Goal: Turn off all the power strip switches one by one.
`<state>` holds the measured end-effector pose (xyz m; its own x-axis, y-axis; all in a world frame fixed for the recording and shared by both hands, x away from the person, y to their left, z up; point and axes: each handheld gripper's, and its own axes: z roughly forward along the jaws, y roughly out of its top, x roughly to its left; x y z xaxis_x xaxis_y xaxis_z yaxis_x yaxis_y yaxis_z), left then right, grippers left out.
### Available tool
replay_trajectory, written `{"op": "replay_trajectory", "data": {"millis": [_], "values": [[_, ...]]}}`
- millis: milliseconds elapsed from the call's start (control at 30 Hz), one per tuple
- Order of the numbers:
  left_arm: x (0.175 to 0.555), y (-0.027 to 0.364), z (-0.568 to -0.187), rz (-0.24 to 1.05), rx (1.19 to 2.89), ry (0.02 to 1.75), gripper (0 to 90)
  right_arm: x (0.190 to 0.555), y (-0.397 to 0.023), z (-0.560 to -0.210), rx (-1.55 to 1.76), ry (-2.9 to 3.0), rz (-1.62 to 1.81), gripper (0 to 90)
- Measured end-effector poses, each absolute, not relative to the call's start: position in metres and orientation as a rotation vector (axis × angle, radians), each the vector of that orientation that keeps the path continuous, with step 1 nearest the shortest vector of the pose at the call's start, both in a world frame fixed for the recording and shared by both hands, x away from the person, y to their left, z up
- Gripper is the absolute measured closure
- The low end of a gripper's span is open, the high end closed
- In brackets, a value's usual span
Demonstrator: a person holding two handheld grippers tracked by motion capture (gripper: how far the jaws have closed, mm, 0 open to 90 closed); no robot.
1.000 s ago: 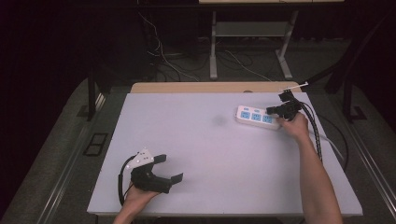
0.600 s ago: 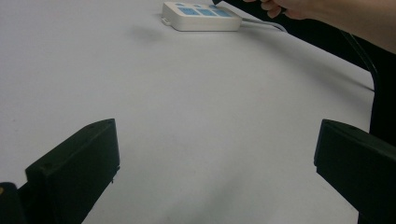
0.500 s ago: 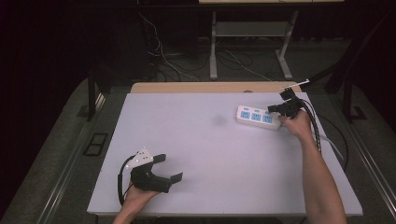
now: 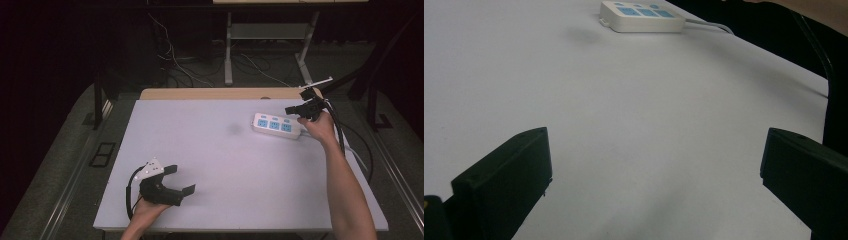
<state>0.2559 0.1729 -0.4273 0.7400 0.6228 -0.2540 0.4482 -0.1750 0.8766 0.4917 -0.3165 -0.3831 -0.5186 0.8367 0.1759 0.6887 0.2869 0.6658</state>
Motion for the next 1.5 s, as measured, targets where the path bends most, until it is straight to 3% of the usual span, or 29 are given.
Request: {"op": "replay_trajectory", "data": {"millis": [1500], "values": [[0.255, 0.173, -0.427, 0.204, 1.822, 0.830, 0.0, 0.509, -0.283, -0.413, 1.419, 2.390, 1.021, 90.0]]}}
